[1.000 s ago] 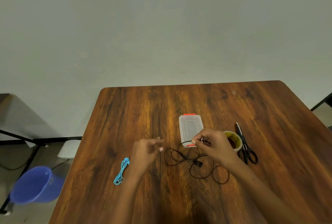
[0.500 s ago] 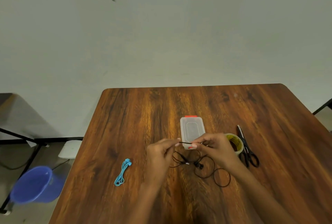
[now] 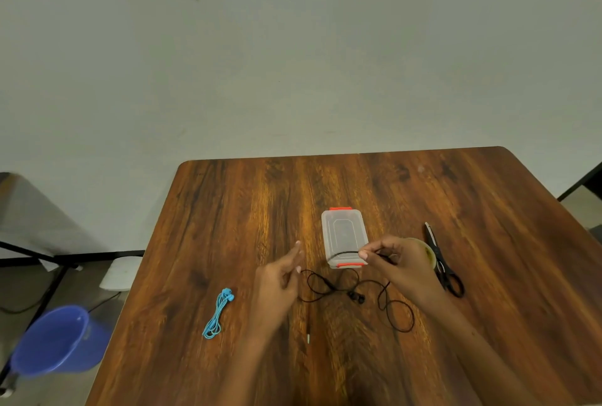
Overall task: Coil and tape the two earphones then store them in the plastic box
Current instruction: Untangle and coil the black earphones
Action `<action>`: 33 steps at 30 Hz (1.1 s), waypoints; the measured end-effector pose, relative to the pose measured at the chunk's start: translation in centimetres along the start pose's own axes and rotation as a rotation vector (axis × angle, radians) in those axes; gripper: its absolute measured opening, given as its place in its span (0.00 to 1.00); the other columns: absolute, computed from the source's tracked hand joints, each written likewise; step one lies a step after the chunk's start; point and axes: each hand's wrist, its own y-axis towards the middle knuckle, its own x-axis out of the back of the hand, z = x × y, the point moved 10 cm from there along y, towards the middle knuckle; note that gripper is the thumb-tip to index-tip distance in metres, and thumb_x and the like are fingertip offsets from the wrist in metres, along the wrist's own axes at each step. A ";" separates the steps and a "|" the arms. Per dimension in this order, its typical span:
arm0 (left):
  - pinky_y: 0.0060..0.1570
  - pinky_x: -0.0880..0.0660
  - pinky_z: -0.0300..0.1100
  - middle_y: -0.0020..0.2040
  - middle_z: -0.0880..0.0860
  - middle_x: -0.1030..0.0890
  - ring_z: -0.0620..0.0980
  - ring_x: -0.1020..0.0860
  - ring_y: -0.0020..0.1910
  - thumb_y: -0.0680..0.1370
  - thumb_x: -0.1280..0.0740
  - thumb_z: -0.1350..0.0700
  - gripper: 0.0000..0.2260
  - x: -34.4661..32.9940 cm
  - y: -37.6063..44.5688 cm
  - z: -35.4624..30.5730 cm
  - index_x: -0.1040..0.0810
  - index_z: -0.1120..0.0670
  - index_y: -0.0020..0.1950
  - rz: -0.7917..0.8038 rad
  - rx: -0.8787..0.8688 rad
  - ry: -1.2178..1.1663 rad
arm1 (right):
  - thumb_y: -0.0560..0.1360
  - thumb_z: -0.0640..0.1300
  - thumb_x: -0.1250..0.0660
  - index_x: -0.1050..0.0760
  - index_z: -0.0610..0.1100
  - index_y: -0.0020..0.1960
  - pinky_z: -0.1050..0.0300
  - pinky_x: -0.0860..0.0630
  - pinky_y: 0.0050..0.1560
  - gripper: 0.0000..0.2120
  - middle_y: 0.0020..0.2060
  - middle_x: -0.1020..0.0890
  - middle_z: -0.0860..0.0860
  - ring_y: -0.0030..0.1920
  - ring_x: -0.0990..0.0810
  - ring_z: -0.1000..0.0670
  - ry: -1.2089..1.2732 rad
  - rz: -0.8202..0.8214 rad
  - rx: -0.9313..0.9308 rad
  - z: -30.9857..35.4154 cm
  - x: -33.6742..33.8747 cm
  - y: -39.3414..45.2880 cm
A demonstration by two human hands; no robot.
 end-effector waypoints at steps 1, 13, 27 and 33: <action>0.60 0.29 0.29 0.63 0.49 0.23 0.36 0.26 0.61 0.76 0.33 0.66 0.19 -0.5 0.0 0.1 0.26 0.56 0.66 0.055 0.011 -0.002 | 0.70 0.42 0.26 0.17 0.49 0.40 0.52 0.20 0.43 0.02 0.37 0.15 0.55 0.42 0.17 0.54 -0.020 0.017 0.008 0.3 -0.4 0.0; 0.42 0.26 0.24 0.46 0.28 0.22 0.33 0.19 0.45 0.74 0.31 0.63 0.15 -2.8 -0.4 -4.3 0.20 0.48 0.58 0.048 -0.176 -0.048 | 0.69 0.49 0.26 0.16 0.55 0.42 0.52 0.18 0.44 0.02 0.38 0.15 0.58 0.41 0.17 0.54 0.026 0.205 0.018 1.3 -4.3 -0.5; 0.48 0.24 0.28 0.49 0.41 0.16 0.37 0.18 0.48 0.75 0.31 0.64 0.12 0.5 -0.5 -0.7 0.17 0.50 0.54 -0.115 -0.050 -0.026 | 0.69 0.40 0.25 0.16 0.45 0.41 0.56 0.20 0.43 0.02 0.37 0.14 0.50 0.40 0.16 0.54 0.115 0.048 -0.092 -2.7 0.0 -1.1; 0.65 0.32 0.33 0.70 0.50 0.30 0.44 0.28 0.67 0.78 0.36 0.62 0.23 -2.0 0.3 -1.5 0.34 0.54 0.72 0.158 -0.048 0.302 | 0.69 0.42 0.25 0.16 0.45 0.41 0.49 0.20 0.44 0.01 0.37 0.15 0.53 0.41 0.18 0.53 -0.017 0.024 0.003 0.0 -0.4 -0.7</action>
